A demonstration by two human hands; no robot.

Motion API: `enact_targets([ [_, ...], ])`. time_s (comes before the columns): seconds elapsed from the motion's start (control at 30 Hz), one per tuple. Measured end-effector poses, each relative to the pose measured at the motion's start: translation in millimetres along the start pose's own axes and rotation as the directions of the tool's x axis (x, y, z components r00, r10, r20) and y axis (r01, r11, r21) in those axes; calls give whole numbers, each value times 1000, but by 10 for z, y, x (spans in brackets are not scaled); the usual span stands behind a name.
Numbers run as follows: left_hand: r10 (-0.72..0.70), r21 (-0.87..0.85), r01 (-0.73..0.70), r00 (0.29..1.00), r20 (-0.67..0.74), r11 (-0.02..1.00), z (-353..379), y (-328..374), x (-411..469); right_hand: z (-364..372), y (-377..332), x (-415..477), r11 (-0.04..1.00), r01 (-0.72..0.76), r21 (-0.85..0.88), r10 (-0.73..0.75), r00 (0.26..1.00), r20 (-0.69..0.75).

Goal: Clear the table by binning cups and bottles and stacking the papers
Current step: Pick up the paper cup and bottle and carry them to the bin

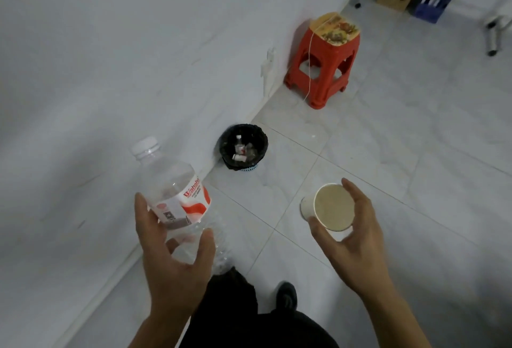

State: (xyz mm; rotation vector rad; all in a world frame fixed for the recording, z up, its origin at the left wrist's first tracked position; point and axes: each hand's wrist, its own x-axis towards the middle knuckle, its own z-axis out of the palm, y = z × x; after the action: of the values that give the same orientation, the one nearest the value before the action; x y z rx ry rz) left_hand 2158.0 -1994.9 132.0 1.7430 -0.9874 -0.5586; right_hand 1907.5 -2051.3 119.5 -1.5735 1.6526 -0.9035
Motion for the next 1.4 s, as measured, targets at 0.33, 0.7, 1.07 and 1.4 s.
enact_targets([
  [0.33,-177,39,173,965,192,984,813,-554,2438,1235,-252,2099,979,-185,-85,189,981,36],
  [0.7,-440,294,344,812,384,892,2484,-2238,4230,2761,1109,3999,868,-497,-11,497,868,13],
  [1.07,-661,490,474,666,344,732,4405,-5377,4838,4938,3866,5086,868,-448,-213,491,837,242],
  [1.4,-442,497,182,761,475,848,4557,-6406,4458,5466,4762,5077,895,-155,-418,360,804,473],
])
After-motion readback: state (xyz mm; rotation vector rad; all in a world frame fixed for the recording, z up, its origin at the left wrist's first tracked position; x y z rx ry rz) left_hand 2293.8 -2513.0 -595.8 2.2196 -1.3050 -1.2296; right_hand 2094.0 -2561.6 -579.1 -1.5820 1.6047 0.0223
